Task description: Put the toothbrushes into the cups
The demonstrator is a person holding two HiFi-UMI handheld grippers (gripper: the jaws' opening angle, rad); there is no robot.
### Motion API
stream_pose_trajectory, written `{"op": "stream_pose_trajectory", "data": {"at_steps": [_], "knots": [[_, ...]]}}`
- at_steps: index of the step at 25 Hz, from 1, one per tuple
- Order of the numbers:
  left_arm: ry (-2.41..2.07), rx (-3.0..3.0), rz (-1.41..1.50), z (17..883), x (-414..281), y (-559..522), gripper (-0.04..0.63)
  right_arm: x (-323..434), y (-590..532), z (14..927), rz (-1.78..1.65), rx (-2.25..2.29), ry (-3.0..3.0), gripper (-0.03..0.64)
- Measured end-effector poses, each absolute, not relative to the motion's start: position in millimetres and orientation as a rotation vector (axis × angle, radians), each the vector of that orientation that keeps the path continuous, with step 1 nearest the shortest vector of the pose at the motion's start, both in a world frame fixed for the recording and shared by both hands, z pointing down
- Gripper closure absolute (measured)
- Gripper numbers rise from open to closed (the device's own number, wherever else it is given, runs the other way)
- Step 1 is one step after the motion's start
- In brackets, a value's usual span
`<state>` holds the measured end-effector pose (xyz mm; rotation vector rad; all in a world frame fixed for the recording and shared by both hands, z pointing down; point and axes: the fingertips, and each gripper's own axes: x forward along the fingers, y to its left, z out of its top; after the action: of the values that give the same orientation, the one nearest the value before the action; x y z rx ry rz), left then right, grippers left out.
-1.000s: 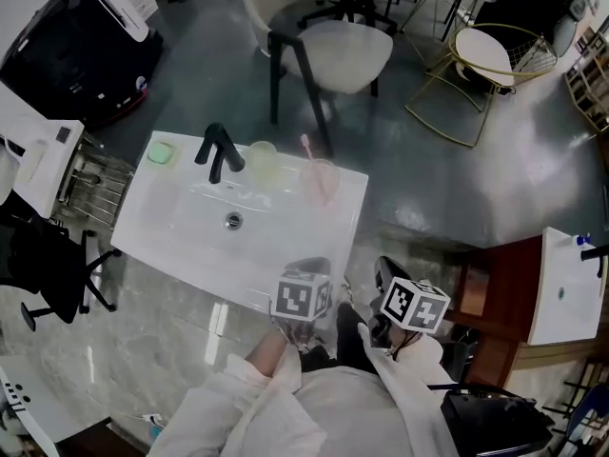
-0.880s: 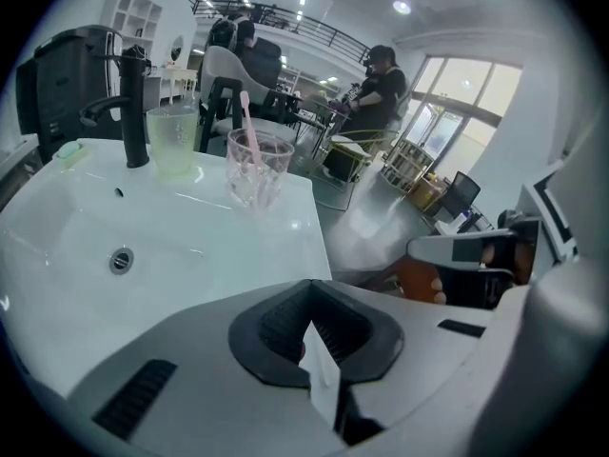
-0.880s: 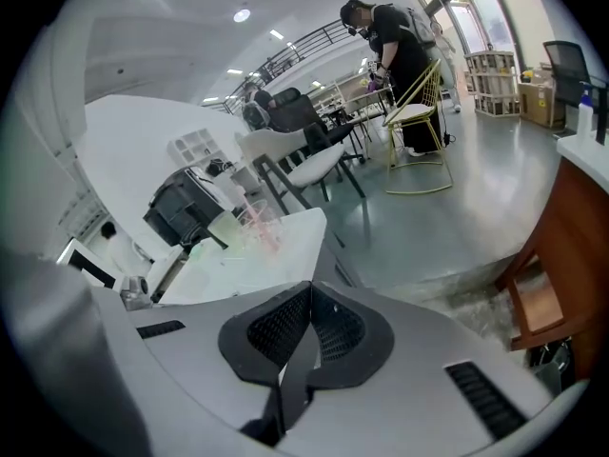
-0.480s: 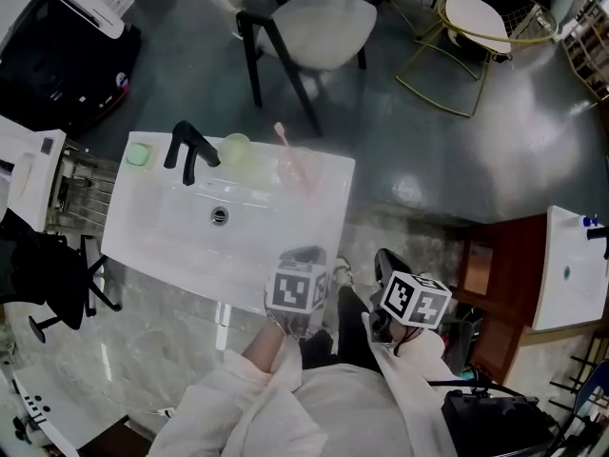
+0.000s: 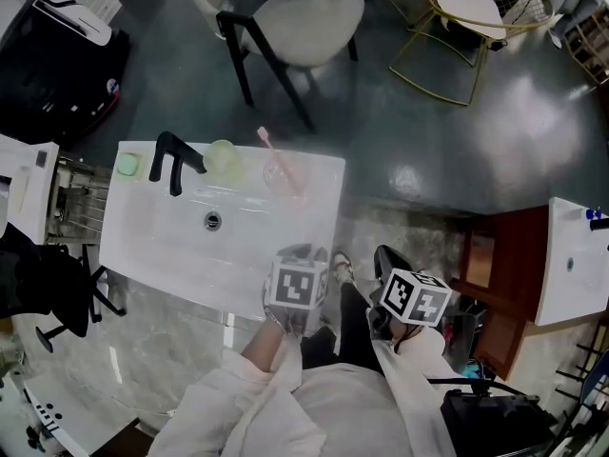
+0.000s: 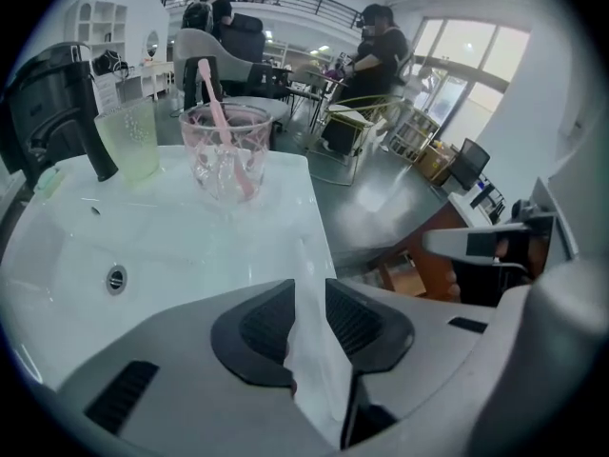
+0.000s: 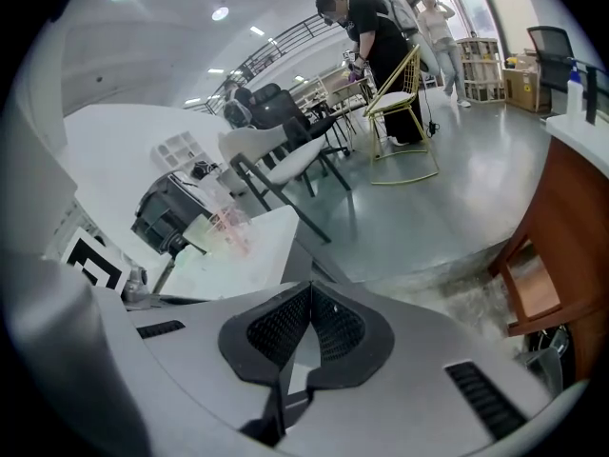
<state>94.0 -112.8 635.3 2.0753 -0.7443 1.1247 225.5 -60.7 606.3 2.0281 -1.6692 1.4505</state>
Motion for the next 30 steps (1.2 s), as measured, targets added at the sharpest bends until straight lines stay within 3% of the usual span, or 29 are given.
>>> {"op": "stream_pose_trajectory", "data": {"at_steps": [10, 16, 30], "knots": [[-0.747, 2.069, 1.243, 642, 98, -119, 0.5, 235, -64, 615, 1.48, 2.042, -1.654, 0.593], [-0.779, 2.044, 1.302, 646, 96, -118, 0.542, 236, -69, 614, 1.478, 2.035, -1.666, 0.592], [-0.807, 2.017, 1.157, 636, 72, -118, 0.548, 219, -78, 603, 1.436, 2.001, -1.712, 0.592]]}}
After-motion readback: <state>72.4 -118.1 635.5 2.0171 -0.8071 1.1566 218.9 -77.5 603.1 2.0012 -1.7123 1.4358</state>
